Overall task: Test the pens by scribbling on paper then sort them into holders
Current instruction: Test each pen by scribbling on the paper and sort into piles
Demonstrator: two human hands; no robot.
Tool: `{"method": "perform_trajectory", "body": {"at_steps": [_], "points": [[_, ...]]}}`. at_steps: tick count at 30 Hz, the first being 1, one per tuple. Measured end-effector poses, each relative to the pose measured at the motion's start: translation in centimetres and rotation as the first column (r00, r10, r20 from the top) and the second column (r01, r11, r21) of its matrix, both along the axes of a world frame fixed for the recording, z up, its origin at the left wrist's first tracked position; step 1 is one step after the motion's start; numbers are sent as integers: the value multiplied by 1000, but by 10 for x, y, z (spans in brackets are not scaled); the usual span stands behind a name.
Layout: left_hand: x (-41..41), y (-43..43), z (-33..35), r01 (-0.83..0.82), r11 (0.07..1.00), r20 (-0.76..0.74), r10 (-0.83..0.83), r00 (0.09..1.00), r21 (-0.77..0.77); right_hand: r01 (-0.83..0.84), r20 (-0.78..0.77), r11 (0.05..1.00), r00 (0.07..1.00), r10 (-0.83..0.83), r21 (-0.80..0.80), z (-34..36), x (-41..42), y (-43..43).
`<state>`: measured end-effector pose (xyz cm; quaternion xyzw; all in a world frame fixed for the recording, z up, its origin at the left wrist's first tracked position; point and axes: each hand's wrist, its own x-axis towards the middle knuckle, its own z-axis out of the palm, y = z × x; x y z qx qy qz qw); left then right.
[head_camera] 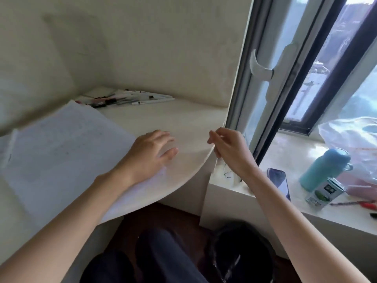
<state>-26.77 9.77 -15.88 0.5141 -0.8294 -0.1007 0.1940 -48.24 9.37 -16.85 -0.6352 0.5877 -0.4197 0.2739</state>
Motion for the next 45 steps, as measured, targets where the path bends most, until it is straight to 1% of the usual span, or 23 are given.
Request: {"method": "perform_trajectory", "body": {"at_steps": [2, 4, 6, 8, 11, 13, 15, 17, 19, 23, 25, 27, 29, 30, 31, 32, 33, 35, 37, 38, 39, 41, 45], "points": [[22, -6, 4, -77, 997, -31, 77, 997, 26, -113, -44, 994, 993, 113, 3, 11, 29, -21], [45, -10, 6, -154, 987, -35, 156, 987, 43, -217, -126, 976, 968, 218, 21, 18, 62, -46], [67, -12, 6, -233, 971, -28, 234, 972, 47, -264, -214, 965, 942, 259, 9, 16, 92, -76], [89, -13, 5, -293, 955, -25, 295, 955, 48, -247, -291, 969, 928, 233, -12, 10, 117, -105], [123, -10, 2, -383, 922, -40, 385, 922, 46, -207, -350, 974, 922, 165, -88, 1, 141, -140], [142, -7, -4, -419, 907, -41, 421, 906, 52, -189, -454, 974, 884, 114, -122, 0, 149, -158], [154, -3, -11, -426, 903, -45, 429, 902, 58, -162, -559, 978, 827, 61, -132, 0, 153, -176], [158, 0, -18, -417, 908, -57, 418, 907, 41, -133, -603, 984, 797, 36, -116, -2, 157, -191], [159, -1, -25, -413, 911, -56, 411, 910, -11, -123, -636, 987, 771, 27, -108, -4, 160, -198], [161, -4, -29, -412, 910, -77, 409, 909, -37, -136, -725, 977, 689, -24, -162, -7, 159, -200], [162, -5, -30, -404, 914, -97, 398, 912, -44, -158, -750, 971, 660, -30, -178, -6, 158, -197], [161, -3, -27, -421, 906, -134, 413, 901, -38, -196, -766, 953, 641, -56, -233, -3, 160, -189], [165, 0, -20, -442, 896, -182, 428, 885, -40, -272, -707, 887, 703, -82, -373, -4, 165, -178], [168, 3, -14, -448, 893, -200, 431, 880, -48, -295, -641, 850, 765, -64, -437, -5, 168, -172], [174, 6, -8, -454, 890, -210, 435, 875, -46, -310, -585, 833, 811, -20, -458, -3, 173, -164], [180, 10, -2, -456, 889, -209, 439, 874, -39, -336, -566, 827, 824, 27, -450, 1, 178, -154], [187, 15, 3, -457, 889, -197, 444, 874, -28, -364, -570, 815, 820, 51, -452, 3, 184, -145], [201, 28, 8, -465, 885, -140, 457, 878, -30, -395, -605, 779, 796, 26, -486, 8, 199, -129], [213, 42, 7, -468, 883, -85, 463, 882, -46, -426, -655, 783, 755, 32, -453, 18, 218, -113], [217, 48, 3, -466, 883, -68, 462, 884, -53, -439, -657, 768, 753, 31, -466, 19, 229, -106], [219, 54, -1, -463, 884, -67, 459, 886, -63, -442, -657, 754, 754, 19, -486, 21, 240, -97], [221, 63, -9, -449, 891, -94, 442, 892, -71, -481, -680, 738, 732, 40, -474, 18, 261, -84], [217, 65, -19, -434, 897, -129, 423, 897, -80, -508, -668, 665, 744, 18, -548, 0, 284, -67]]}}
